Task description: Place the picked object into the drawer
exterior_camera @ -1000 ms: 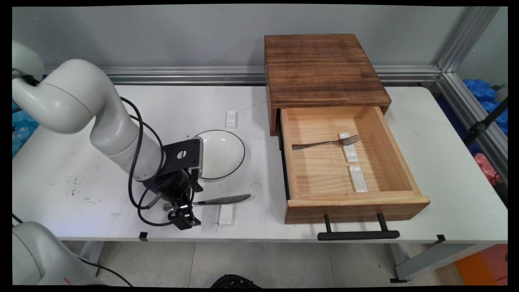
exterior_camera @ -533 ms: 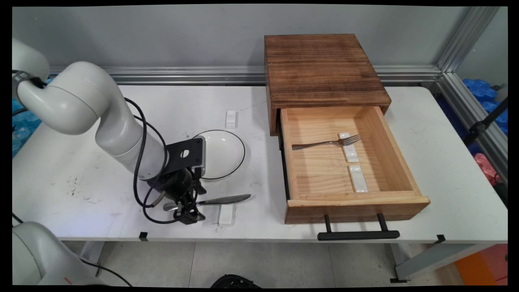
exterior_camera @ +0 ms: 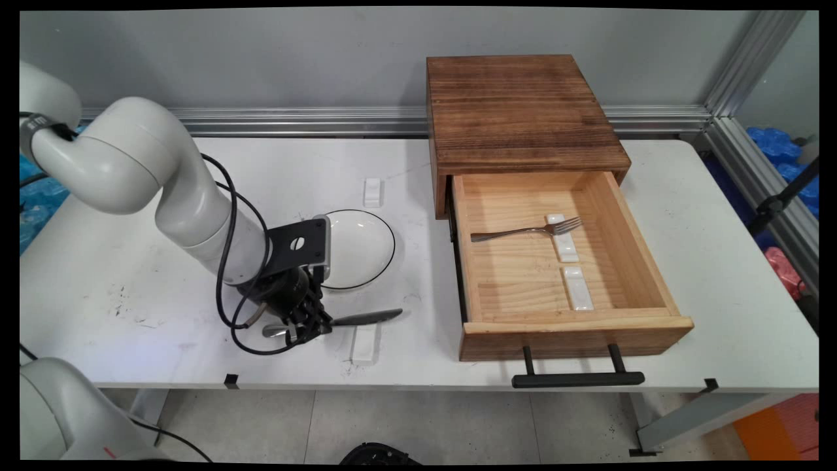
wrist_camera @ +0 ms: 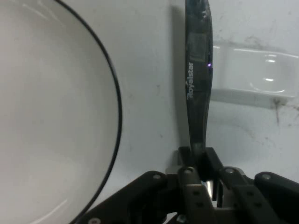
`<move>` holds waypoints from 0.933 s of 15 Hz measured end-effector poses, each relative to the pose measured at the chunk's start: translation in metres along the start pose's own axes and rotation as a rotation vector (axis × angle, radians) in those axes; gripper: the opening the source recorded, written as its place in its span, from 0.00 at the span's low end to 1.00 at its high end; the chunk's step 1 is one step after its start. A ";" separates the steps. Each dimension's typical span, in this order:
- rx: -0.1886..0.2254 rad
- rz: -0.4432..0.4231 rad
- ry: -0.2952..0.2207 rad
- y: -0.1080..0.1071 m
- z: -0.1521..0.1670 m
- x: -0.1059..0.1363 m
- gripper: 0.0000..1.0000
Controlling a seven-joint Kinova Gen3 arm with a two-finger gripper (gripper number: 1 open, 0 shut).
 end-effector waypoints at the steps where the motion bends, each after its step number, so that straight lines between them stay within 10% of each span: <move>1: 0.003 0.001 -0.001 -0.001 -0.001 0.000 0.00; 14: -0.013 0.048 0.029 -0.003 -0.090 0.024 0.00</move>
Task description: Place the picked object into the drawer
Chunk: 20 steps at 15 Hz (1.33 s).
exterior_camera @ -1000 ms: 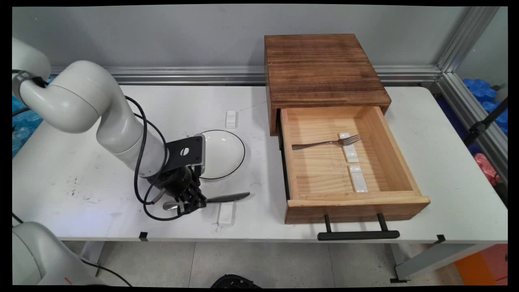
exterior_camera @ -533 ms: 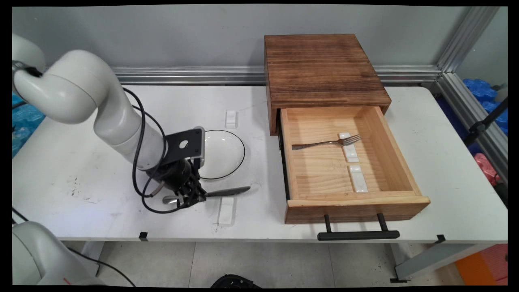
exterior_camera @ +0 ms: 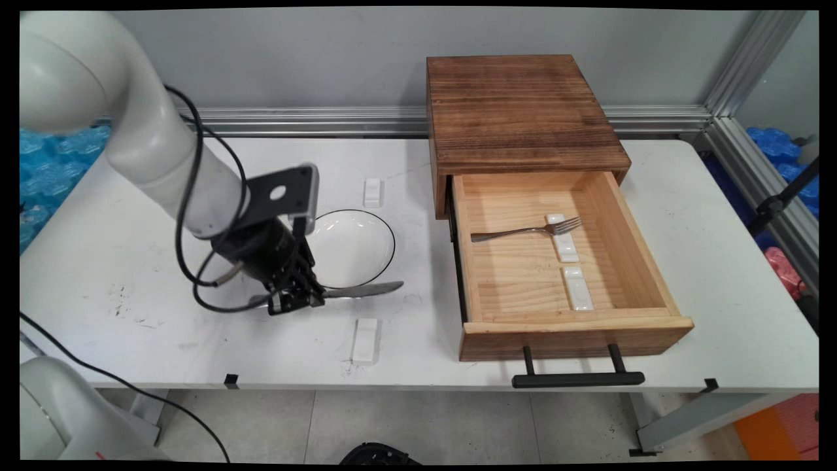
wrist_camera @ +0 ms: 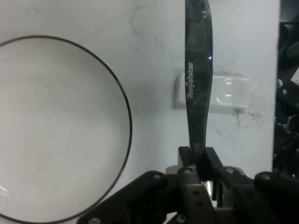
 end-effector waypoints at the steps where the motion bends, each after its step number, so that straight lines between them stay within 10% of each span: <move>1: -0.001 0.004 0.005 0.000 -0.012 0.005 0.00; 10: 0.000 -0.018 0.116 -0.003 -0.069 0.092 0.00; 20: 0.033 -0.036 0.181 -0.010 -0.044 0.202 0.00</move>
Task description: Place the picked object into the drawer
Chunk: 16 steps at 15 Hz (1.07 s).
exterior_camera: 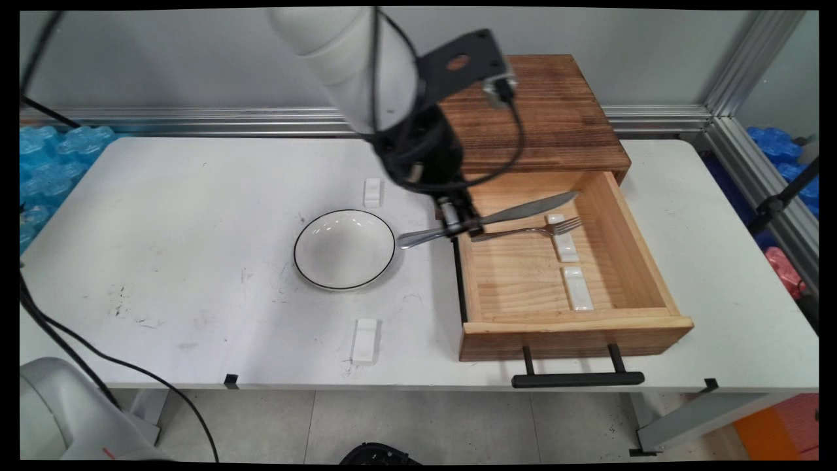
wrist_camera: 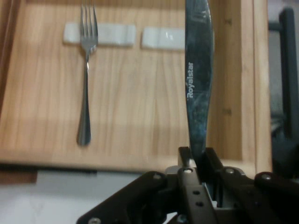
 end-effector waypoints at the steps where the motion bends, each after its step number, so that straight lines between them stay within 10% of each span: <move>1: 0.003 0.001 0.002 0.001 0.007 0.007 0.00; 16: 0.030 0.044 -0.034 0.019 0.123 0.071 0.00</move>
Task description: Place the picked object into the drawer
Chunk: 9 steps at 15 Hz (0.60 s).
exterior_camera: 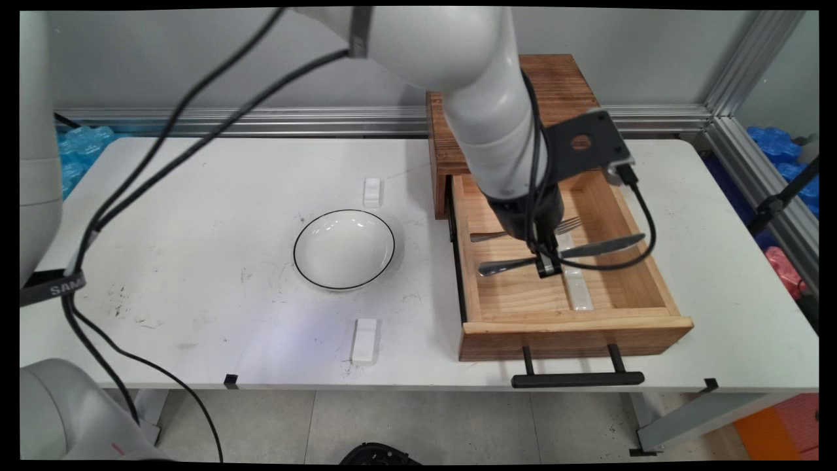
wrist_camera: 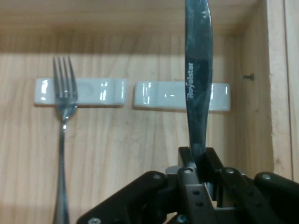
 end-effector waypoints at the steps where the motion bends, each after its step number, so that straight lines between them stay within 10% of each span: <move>1: 0.000 0.000 -0.004 0.001 0.007 0.001 0.00; 9: 0.007 -0.006 -0.039 0.002 0.051 0.002 0.00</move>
